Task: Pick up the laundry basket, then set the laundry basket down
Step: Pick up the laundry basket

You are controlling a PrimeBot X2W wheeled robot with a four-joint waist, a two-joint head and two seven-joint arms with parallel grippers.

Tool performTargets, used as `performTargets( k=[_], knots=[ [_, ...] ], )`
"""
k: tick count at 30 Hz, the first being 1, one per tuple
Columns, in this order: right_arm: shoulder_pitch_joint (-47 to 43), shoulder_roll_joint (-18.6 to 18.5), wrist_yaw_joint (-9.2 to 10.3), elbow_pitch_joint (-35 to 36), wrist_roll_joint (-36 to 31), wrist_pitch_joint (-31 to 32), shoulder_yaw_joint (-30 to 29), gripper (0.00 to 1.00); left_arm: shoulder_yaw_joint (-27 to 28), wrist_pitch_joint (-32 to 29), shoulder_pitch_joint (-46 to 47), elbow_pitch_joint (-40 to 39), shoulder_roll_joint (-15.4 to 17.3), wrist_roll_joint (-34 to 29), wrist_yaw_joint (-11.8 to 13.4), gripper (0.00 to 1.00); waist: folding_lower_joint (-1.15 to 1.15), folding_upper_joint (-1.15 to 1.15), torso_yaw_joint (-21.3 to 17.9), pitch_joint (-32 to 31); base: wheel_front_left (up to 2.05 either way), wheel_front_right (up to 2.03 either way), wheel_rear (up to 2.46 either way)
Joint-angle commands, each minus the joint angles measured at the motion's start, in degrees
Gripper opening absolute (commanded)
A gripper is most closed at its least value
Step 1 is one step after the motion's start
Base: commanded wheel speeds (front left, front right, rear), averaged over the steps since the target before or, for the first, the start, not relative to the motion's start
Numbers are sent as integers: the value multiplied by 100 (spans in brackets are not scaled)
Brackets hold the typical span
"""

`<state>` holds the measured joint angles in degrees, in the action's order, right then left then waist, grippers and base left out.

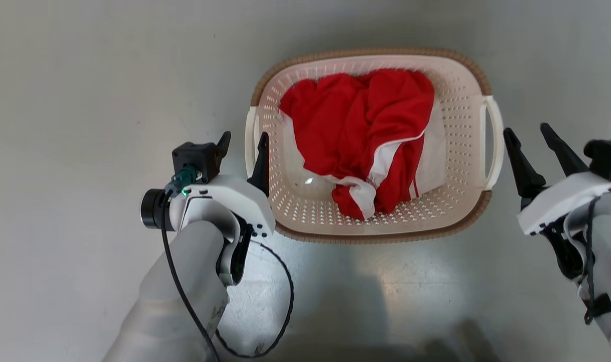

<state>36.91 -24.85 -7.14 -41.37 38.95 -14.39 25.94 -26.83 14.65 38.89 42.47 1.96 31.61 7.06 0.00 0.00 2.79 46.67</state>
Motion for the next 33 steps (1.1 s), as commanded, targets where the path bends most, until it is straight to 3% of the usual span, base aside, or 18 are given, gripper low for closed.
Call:
performTargets(
  k=[1, 16, 33],
  knots=[
    [-76, -70, -35, -64, 94, -61, 238, 100, 24, 35, 87, 48, 92, 119, 18, 100, 0, 0, 21, 184, 0, 0, 0],
    [662, -143, -35, -654, 580, -61, 1209, 100, -876, 35, 796, 797, 92, 1230, -44, 100, 0, 0, 173, 722, 0, 0, 0],
    [887, -219, -35, -646, 801, -61, 1447, 100, -1489, 35, 1196, 1069, 92, 1871, -45, 100, 0, 0, 171, 870, 0, 0, 0]
  ],
)
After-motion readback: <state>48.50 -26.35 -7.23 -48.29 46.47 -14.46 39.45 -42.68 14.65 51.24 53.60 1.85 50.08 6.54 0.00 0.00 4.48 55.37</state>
